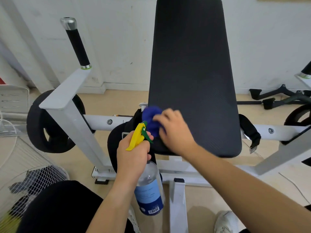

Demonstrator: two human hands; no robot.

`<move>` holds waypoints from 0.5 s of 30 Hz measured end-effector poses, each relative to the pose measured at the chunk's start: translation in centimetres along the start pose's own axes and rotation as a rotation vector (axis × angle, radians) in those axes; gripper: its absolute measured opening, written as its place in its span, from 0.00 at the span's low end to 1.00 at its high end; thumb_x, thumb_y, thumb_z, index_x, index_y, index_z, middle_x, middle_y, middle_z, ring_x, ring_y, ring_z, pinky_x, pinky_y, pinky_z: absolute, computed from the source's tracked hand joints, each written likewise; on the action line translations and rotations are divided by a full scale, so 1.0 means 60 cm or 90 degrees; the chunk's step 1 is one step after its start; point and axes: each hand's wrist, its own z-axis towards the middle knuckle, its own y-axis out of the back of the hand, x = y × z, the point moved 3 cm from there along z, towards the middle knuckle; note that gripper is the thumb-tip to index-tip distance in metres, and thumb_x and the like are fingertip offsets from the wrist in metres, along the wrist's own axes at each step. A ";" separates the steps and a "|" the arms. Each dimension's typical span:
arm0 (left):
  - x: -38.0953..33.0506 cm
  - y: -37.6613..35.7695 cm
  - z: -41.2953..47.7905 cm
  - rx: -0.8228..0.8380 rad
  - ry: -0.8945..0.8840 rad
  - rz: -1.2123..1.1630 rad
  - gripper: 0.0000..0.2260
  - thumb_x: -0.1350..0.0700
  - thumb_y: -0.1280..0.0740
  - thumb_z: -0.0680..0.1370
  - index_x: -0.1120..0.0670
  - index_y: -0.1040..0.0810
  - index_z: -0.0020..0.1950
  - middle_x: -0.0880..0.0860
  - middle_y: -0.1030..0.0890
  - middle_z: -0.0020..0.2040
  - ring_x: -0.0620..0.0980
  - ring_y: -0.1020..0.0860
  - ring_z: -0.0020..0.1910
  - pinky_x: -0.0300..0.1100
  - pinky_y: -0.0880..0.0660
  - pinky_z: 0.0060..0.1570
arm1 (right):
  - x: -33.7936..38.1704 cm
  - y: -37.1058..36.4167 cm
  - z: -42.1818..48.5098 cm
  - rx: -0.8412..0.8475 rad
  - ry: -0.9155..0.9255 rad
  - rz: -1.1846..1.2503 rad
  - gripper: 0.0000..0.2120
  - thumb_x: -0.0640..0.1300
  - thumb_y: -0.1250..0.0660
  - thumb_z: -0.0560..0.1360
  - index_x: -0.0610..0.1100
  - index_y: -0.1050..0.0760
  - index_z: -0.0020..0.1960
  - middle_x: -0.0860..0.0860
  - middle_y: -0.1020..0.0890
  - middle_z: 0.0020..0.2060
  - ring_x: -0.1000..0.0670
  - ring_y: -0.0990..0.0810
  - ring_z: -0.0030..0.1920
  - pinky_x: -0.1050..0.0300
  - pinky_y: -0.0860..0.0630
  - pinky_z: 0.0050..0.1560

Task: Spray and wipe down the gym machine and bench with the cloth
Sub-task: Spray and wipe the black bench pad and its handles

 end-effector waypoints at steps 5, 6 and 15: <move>0.004 0.007 0.001 0.021 -0.008 0.012 0.18 0.72 0.39 0.72 0.53 0.15 0.47 0.49 0.13 0.43 0.44 0.25 0.35 0.40 0.26 0.33 | -0.016 0.032 -0.104 0.097 0.145 -0.019 0.14 0.41 0.37 0.76 0.46 0.22 0.61 0.47 0.22 0.54 0.42 0.25 0.49 0.47 0.25 0.48; 0.008 0.007 -0.001 0.034 0.000 0.017 0.19 0.72 0.40 0.72 0.53 0.15 0.47 0.49 0.13 0.44 0.44 0.25 0.34 0.40 0.26 0.33 | -0.039 0.045 -0.108 0.081 0.120 -0.046 0.14 0.41 0.36 0.76 0.46 0.21 0.60 0.46 0.22 0.53 0.41 0.24 0.48 0.45 0.25 0.47; 0.051 -0.069 -0.053 0.195 0.008 0.081 0.13 0.63 0.37 0.68 0.50 0.16 0.41 0.57 0.15 0.44 0.50 0.23 0.36 0.45 0.28 0.33 | -0.148 0.131 -0.216 -0.128 -0.296 -0.062 0.16 0.32 0.29 0.71 0.42 0.21 0.58 0.46 0.25 0.52 0.42 0.26 0.50 0.52 0.28 0.54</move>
